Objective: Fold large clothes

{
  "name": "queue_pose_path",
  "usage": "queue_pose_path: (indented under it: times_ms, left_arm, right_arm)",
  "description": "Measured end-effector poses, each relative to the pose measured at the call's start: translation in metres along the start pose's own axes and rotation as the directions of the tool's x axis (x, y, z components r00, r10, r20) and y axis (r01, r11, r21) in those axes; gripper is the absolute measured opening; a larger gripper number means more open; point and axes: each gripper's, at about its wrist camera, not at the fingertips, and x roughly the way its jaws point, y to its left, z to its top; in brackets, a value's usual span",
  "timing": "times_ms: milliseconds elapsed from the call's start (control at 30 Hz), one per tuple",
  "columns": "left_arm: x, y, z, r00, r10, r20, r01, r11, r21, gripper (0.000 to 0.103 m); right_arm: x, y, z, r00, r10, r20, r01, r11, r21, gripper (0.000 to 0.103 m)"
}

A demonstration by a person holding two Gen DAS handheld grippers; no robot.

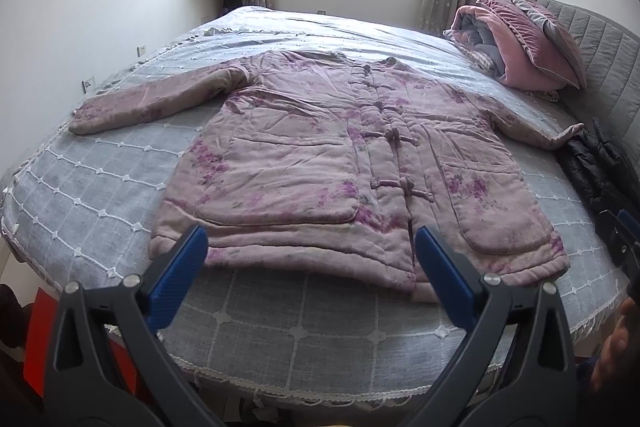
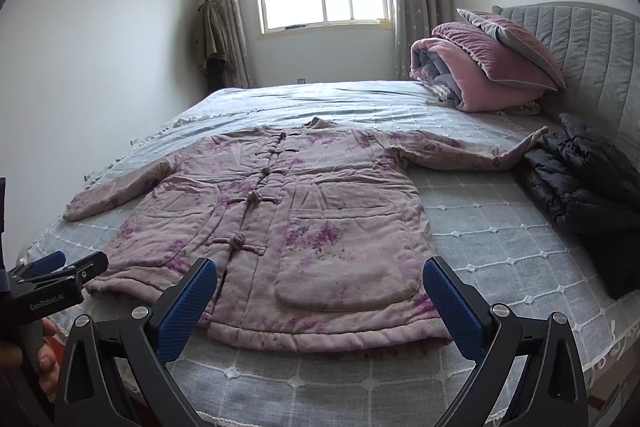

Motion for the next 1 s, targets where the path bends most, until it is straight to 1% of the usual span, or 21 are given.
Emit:
queue_pose_path:
  times_ms: [133,200,300,367,400,433,533,700,833,933,1000]
  left_arm:
    - [0.000,0.000,0.000,1.000,0.013,0.000,-0.013,1.000,0.019,0.103]
    - [0.000,0.001,0.000,1.000,0.020,-0.014,-0.019,0.999,0.026,0.103]
    - [-0.001,0.001,0.000,1.000,0.029,-0.003,-0.028,0.999,0.037,0.103]
    - [0.000,0.001,-0.001,0.999,0.037,-0.010,-0.037,0.998,0.045,0.103]
    - [0.000,0.001,-0.001,0.999,0.032,-0.012,-0.032,0.999,0.038,0.103]
    - [0.001,0.001,-0.001,1.000,0.027,-0.012,-0.026,0.999,0.032,0.103]
    - [0.002,0.003,-0.002,1.000,0.020,-0.020,-0.019,1.000,0.025,0.103]
    - [0.006,0.005,-0.002,0.999,0.031,-0.027,-0.030,0.999,0.026,0.103]
    - [0.010,0.009,-0.004,0.999,0.024,-0.040,-0.023,1.000,0.016,0.103]
    - [0.009,0.012,-0.004,0.999,0.034,-0.030,-0.033,0.999,0.025,0.103]
    - [0.010,0.016,-0.005,0.999,0.031,-0.035,-0.030,0.999,0.020,0.103]
  right_arm:
    - [0.001,0.000,0.000,1.000,-0.007,-0.009,0.007,1.000,-0.005,0.103]
    - [0.001,0.000,-0.001,1.000,-0.006,-0.011,0.006,1.000,-0.002,0.103]
    - [0.001,-0.001,-0.001,1.000,-0.002,-0.024,0.002,1.000,0.007,0.103]
    - [0.001,-0.002,-0.001,1.000,-0.003,-0.003,0.003,1.000,0.004,0.103]
    - [0.001,-0.003,-0.002,1.000,-0.004,-0.005,0.004,1.000,0.003,0.103]
    - [0.001,-0.003,-0.002,1.000,-0.003,0.011,0.003,1.000,0.002,0.103]
    - [0.002,-0.003,-0.002,1.000,-0.008,-0.005,0.008,1.000,0.004,0.103]
    - [0.006,-0.004,-0.002,0.999,-0.012,-0.049,0.013,1.000,0.018,0.103]
    - [0.009,-0.006,-0.002,0.998,-0.018,-0.065,0.020,0.999,0.029,0.103]
    - [0.009,-0.007,-0.002,0.998,-0.027,-0.065,0.029,0.999,0.027,0.103]
    - [0.011,-0.008,-0.002,0.997,-0.036,-0.072,0.038,0.999,0.027,0.103]
